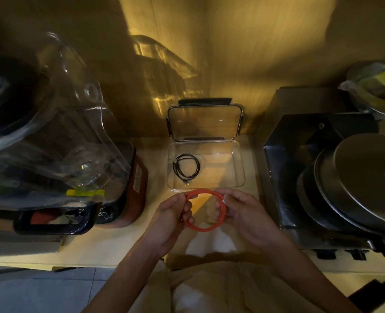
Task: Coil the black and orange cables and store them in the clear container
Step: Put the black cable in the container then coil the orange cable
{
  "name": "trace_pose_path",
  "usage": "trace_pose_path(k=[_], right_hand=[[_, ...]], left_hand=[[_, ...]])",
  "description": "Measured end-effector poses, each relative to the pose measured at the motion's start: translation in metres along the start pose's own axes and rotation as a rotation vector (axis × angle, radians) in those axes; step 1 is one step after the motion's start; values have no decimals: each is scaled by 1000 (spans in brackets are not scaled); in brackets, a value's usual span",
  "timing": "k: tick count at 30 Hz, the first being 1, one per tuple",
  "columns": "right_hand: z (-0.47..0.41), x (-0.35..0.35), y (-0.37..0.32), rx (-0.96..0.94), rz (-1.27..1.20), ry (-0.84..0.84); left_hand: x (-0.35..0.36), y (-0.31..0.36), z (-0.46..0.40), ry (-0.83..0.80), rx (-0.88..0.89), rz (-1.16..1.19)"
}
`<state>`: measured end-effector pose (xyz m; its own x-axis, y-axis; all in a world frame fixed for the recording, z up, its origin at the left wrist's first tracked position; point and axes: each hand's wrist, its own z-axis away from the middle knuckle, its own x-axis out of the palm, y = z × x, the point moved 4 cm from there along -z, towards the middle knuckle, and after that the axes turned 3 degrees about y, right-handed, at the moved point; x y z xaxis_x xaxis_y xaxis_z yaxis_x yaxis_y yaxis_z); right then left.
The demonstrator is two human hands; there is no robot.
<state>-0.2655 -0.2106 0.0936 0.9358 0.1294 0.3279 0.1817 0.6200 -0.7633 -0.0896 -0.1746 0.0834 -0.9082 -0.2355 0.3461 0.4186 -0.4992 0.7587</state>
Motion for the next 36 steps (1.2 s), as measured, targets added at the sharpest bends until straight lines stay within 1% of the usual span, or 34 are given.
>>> trace_pose_path(k=[3,7,9,12,15,19,22,25,27,31,34,36], right_hand=[[-7,-6,-4,-34,132,-14],[-23,-11,-14,-33,238,-47],[-35,-14,-20,-29,280,-6],[-58,-20,-27,-42,347,114],[-83,-22,-35,-52,396,206],[-120,-25,-41,-67,515,295],[-147,-27,-39,-26,537,326],[-167,-31,-36,20,537,326],[-178,-33,-34,30,584,327],[-186,-35,-35,-3,729,333],[-190,-36,-38,-8,850,344],[-194,-36,-37,9,964,330]], left_hand=[[5,9,-11,-1,21,39],[11,19,-32,7,9,40],[13,23,-44,-7,8,-9],[17,28,-63,-34,48,-205],[17,30,-88,4,105,-431],[10,30,-120,40,149,-601],[4,26,-141,61,155,-712],[0,19,-158,92,102,-681],[-2,15,-167,115,81,-662],[-3,7,-179,183,51,-815],[-2,-2,-187,205,-21,-751],[0,-7,-192,191,-43,-761]])
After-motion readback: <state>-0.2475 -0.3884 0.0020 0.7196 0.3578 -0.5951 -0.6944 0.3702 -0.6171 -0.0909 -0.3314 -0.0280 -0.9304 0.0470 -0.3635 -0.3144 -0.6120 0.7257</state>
